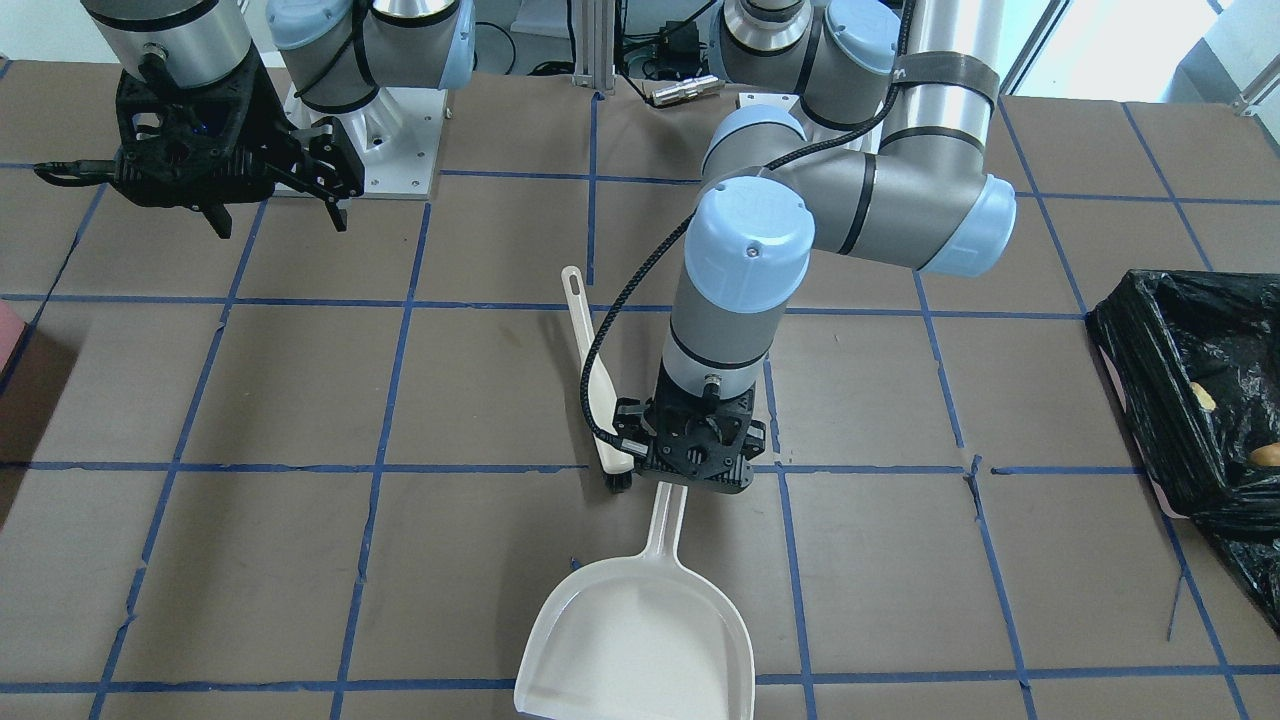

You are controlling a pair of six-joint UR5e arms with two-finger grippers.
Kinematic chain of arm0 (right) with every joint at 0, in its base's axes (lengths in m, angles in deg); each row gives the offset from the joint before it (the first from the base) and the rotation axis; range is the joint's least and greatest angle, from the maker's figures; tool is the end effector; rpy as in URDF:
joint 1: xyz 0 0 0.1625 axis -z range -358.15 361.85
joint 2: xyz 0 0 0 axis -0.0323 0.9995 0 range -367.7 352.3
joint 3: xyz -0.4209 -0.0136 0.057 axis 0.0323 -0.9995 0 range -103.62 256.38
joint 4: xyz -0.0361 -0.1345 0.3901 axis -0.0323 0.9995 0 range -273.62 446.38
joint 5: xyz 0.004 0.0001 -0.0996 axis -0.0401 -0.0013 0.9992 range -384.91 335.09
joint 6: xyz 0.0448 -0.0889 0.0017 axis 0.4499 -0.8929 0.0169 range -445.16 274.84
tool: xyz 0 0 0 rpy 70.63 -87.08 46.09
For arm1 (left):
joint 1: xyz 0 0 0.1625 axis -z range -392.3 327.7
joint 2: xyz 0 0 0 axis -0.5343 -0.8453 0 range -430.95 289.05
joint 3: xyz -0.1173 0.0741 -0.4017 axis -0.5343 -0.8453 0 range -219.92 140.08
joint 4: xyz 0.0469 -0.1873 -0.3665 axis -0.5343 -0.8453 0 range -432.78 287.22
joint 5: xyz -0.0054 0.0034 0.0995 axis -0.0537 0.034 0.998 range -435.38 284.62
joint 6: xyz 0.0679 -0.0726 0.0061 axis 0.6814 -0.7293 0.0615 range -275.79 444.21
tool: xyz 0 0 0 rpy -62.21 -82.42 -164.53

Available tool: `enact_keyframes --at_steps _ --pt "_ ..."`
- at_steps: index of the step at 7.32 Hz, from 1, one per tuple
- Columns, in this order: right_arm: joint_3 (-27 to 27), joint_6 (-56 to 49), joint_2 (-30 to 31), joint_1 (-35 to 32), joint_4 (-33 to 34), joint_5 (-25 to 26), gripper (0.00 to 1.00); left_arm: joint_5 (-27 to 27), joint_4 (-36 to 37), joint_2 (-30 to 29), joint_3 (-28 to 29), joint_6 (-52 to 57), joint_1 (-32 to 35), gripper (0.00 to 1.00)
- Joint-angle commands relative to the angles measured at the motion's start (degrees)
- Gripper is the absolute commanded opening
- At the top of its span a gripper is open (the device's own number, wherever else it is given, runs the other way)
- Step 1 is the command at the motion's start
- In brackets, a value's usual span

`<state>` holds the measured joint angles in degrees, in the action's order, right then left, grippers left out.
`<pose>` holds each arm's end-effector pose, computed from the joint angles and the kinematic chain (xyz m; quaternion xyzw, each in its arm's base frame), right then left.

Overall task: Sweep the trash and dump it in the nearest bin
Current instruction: 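Bring the empty dustpan back with the left gripper and lower it onto the table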

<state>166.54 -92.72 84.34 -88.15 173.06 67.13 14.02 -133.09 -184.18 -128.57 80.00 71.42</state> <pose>0.1298 -0.4739 0.4981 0.0661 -0.9976 -0.0137 0.0169 -0.2832 -0.5937 0.3218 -0.0831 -0.9942 0.0664 0.0158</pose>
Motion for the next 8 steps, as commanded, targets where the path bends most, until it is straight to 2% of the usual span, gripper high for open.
enact_keyframes --at_steps 1,5,8 --pt "-0.1 0.0 0.1 0.0 0.1 -0.1 1.00 1.7 3.3 -0.8 -1.8 -2.5 1.5 0.14" --pt "-0.2 0.0 0.2 0.0 0.0 -0.2 1.00 2.2 3.8 -0.9 -2.0 -5.5 4.0 0.14" --pt "-0.1 0.0 0.6 0.0 0.0 -0.2 1.00 1.9 8.9 -2.9 -2.5 -7.2 6.3 0.14"
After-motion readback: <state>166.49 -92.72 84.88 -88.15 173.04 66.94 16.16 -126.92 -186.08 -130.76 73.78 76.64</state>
